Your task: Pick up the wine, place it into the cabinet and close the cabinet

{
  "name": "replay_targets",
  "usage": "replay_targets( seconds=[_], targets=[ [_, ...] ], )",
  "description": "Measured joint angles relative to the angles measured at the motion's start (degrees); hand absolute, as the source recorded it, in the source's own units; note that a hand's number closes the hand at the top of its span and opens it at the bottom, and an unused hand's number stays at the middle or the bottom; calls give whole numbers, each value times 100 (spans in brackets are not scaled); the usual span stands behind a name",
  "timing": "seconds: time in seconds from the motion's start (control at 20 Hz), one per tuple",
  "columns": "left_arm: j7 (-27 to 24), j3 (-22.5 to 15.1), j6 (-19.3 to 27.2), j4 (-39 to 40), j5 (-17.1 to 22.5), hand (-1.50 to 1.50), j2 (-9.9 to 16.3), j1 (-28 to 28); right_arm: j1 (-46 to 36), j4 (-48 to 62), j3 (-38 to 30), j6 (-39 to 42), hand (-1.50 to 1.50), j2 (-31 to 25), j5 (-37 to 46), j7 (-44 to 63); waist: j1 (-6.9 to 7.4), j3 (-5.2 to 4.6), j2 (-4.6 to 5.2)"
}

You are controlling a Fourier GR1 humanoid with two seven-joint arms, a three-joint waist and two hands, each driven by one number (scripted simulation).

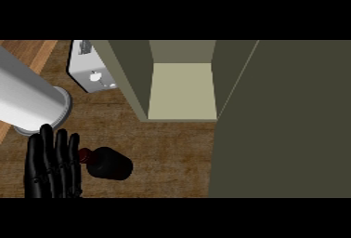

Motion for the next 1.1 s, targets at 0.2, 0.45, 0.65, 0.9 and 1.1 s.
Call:
replay_targets(
  seconds=[0.2, 0.45, 0.65, 0.9, 1.1],
  targets=[
    [9, 15, 0, -36, 44, -150, 104, 197, -62, -35, 33, -40, -150, 7, 26, 89, -6, -3, 1],
    [-179, 28, 196, -3, 258, -150, 303, 446, -144, -45, 90, -87, -150, 42, 70, 164, -22, -9, 7],
    [-304, 153, 321, -8, 617, -150, 536, 582, -158, -52, 107, -80, -150, 47, 95, 184, -38, -14, 9],
    [-739, 234, 583, 36, 1574, -150, 833, 768, -252, -62, 156, -115, -150, 55, 137, 276, -48, -22, 13],
    [-1291, 459, 739, 35, 2663, -150, 1014, 871, -266, -105, 245, -154, -150, 80, 165, 364, -57, -24, 13]
  ],
)
